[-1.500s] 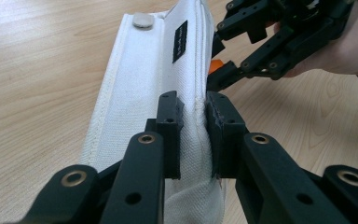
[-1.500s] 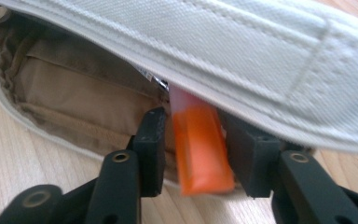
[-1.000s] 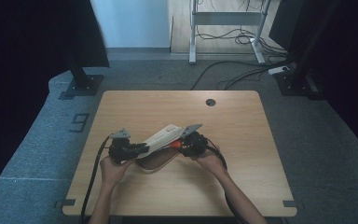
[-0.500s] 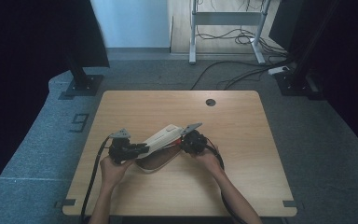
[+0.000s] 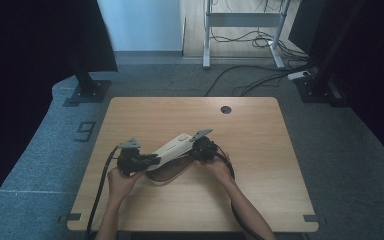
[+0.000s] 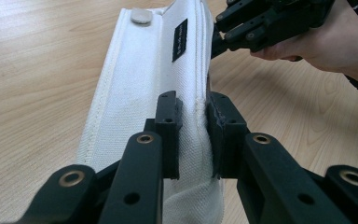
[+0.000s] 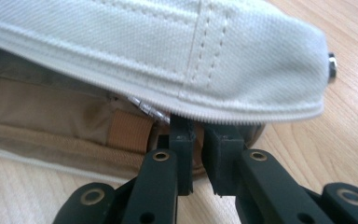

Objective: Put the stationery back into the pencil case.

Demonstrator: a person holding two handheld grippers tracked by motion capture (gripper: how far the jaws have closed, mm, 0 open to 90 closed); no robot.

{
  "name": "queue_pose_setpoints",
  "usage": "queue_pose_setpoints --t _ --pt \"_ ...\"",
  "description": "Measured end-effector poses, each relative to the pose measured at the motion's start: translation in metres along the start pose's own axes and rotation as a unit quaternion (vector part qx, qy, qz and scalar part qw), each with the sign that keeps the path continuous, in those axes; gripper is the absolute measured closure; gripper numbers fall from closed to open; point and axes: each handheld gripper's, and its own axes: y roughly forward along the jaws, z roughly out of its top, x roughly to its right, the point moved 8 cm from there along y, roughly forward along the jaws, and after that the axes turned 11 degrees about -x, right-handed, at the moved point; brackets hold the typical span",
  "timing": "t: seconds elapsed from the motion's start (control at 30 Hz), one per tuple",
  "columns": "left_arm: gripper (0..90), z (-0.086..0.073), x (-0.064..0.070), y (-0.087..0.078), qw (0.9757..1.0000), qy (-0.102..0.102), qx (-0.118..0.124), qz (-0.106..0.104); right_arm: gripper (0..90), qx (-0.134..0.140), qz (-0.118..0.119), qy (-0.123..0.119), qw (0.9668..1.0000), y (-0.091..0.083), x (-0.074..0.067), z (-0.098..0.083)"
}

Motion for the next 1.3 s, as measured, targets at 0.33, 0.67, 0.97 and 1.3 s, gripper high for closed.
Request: queue_pose_setpoints --t 0.33,0.67,0.97,1.3 --pt "74.3 -0.001 0.001 0.002 1.0 0.004 -0.005 -0.004 74.1 -0.002 0.001 0.008 1.0 0.007 0.006 -0.005" --pt "71.2 -0.002 0.005 0.007 0.9998 0.013 -0.011 -0.006 67.7 0.022 0.0 0.008 0.9997 -0.014 0.008 -0.007" --pt "65.7 -0.005 0.01 0.017 0.9992 0.029 -0.025 -0.005 64.4 0.025 -0.001 0.004 0.9997 -0.025 0.007 -0.014" --pt "61.3 -0.01 0.012 0.027 0.9981 0.04 -0.048 0.003 61.4 0.02 -0.002 0.008 0.9998 -0.025 0.012 -0.022"
